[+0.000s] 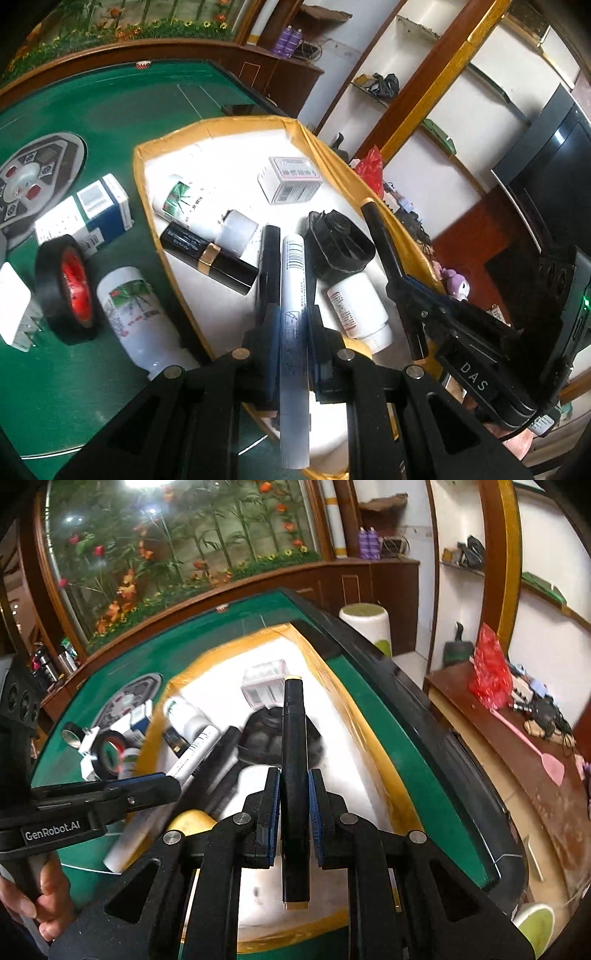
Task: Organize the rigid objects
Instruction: 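Carry the black marker and white tube into the white tray and open both tools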
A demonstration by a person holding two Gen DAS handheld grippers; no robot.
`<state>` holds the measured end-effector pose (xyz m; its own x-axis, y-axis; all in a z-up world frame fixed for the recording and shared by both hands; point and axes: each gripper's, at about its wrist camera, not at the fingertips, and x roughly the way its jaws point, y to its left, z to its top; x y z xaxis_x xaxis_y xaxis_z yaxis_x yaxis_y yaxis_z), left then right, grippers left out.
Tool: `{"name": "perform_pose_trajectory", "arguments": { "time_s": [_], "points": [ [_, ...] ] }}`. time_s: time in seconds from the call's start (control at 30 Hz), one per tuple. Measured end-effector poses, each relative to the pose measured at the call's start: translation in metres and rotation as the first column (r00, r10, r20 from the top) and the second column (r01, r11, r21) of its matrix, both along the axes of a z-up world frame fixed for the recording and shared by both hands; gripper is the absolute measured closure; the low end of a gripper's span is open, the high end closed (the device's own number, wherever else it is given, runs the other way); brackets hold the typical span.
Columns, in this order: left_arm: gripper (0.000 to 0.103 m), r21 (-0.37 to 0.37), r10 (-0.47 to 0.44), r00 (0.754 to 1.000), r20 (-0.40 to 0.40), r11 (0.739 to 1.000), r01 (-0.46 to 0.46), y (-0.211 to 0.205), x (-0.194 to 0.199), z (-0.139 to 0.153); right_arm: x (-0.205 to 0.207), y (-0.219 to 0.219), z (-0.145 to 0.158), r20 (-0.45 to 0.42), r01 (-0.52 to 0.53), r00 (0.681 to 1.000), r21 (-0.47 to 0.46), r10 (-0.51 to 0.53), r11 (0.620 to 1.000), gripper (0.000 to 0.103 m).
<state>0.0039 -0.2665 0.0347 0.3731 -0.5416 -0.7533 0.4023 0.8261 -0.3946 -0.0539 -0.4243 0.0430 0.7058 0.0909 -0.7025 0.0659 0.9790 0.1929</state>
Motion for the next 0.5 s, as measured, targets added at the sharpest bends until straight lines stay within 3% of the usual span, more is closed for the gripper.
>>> {"name": "perform_pose_trajectory", "arguments": {
  "time_s": [0.5],
  "points": [
    [0.088,0.012,-0.008,1.0,0.014,1.0,0.008,-0.012,-0.007,-0.001,0.002,-0.004,-0.007,-0.024,0.064,0.998,-0.075,-0.066,0.995,0.089]
  ]
}}
